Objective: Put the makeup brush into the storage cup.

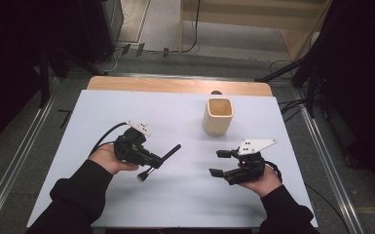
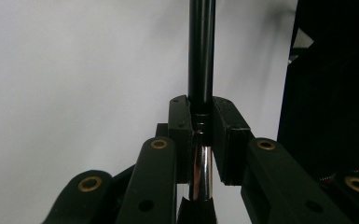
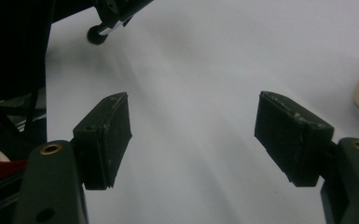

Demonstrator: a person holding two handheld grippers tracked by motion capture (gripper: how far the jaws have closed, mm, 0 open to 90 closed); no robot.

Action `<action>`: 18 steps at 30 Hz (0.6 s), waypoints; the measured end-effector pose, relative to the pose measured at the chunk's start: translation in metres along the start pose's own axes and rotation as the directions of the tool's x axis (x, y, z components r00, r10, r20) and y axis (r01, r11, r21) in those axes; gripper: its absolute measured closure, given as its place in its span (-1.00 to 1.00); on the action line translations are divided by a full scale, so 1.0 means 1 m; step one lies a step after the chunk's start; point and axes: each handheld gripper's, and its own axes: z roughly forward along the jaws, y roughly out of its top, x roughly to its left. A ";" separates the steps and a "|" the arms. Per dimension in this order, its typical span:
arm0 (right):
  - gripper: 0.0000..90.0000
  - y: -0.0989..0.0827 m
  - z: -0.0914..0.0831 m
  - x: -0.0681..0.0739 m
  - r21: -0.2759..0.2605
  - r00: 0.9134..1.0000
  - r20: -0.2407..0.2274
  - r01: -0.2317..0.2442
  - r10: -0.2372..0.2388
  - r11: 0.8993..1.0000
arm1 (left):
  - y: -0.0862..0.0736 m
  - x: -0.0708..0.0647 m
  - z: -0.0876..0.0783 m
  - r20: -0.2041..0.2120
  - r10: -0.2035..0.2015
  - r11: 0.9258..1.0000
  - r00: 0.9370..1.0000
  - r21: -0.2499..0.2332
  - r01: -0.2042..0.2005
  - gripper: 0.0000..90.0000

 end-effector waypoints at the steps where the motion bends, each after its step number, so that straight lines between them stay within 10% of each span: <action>1: -0.38 0.001 0.001 0.000 0.010 1.000 -0.006 0.002 -0.002 1.000 | 0.001 0.000 0.001 0.002 0.005 1.000 1.000 0.003 -0.005 0.77; 10: -0.39 0.017 0.013 0.004 0.071 0.996 -0.066 0.066 -0.061 0.995 | 0.006 -0.003 0.006 -0.010 0.063 0.992 0.998 0.114 -0.061 0.77; 18: -0.55 0.024 0.024 0.007 0.138 0.992 -0.090 0.106 -0.094 0.985 | 0.015 -0.008 0.013 0.011 0.158 0.963 0.987 0.219 -0.157 0.77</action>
